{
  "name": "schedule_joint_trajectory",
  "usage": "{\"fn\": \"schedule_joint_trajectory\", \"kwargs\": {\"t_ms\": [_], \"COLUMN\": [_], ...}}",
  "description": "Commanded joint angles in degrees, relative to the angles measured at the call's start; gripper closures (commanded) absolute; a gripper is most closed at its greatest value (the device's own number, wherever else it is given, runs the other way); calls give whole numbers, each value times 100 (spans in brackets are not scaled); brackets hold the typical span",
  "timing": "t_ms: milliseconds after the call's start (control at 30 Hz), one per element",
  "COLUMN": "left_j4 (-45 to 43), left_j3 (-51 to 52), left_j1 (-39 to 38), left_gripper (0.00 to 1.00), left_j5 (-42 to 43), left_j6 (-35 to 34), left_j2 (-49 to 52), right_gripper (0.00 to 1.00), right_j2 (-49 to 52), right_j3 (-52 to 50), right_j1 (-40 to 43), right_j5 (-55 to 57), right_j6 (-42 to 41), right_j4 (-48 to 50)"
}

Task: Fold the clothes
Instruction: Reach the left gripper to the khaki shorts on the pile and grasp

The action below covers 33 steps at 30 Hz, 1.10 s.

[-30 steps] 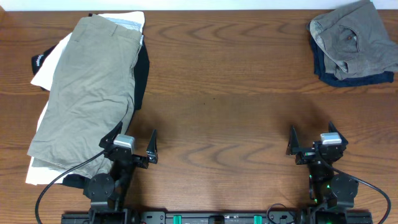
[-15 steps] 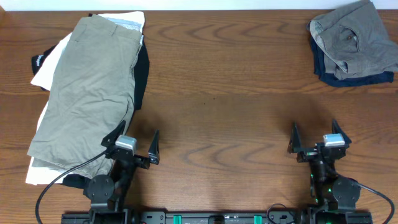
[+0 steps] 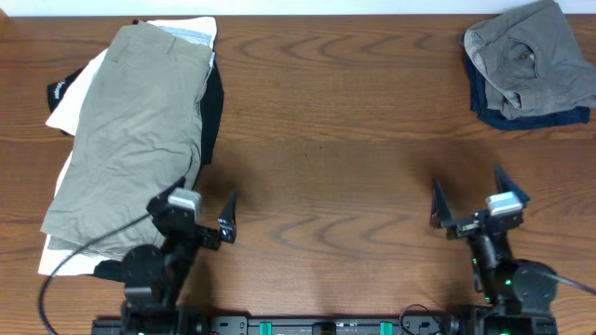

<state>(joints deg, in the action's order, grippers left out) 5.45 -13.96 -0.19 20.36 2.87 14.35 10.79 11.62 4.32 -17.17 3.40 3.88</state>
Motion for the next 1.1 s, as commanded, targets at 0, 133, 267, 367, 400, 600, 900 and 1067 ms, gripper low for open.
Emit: {"fn": "schedule_joint_trajectory", "kwargs": {"t_ms": [0, 133, 267, 367, 400, 600, 900, 1067], "left_j4": [153, 627, 1174, 1641, 1794, 3156, 3958, 3279], "left_j3": [-901, -1939, -2911, -3648, -3869, -5471, -6990, -6988], "left_j1": [-22, -22, -22, -22, -22, -22, -22, -4], "left_gripper": [2, 2, 2, 2, 2, 2, 2, 2], "left_j5": [-166, -164, -164, -166, -166, -208, -35, -385], "left_j6": [37, 33, 35, 35, 35, 179, 306, 238], "left_j2": [758, 1829, 2826, 3582, 3816, 5401, 7241, 7818], "right_gripper": [1, 1, 1, 1, 1, 1, 1, 1], "right_j2": [684, 1869, 3132, 4068, 4347, 6107, 7534, 7554], "right_j3": [758, 1641, 2566, 3355, 3595, 5403, 7066, 7066], "right_j1": [-59, -59, -61, -66, -66, -66, -122, -133], "right_j5": [-354, -686, -1191, -1582, -1679, -1917, -1952, -1956], "right_j6": [-17, -122, -256, -254, -254, -166, 330, 306], "right_j4": [-76, -264, -549, -997, -1165, -2942, -4186, -4006]}}
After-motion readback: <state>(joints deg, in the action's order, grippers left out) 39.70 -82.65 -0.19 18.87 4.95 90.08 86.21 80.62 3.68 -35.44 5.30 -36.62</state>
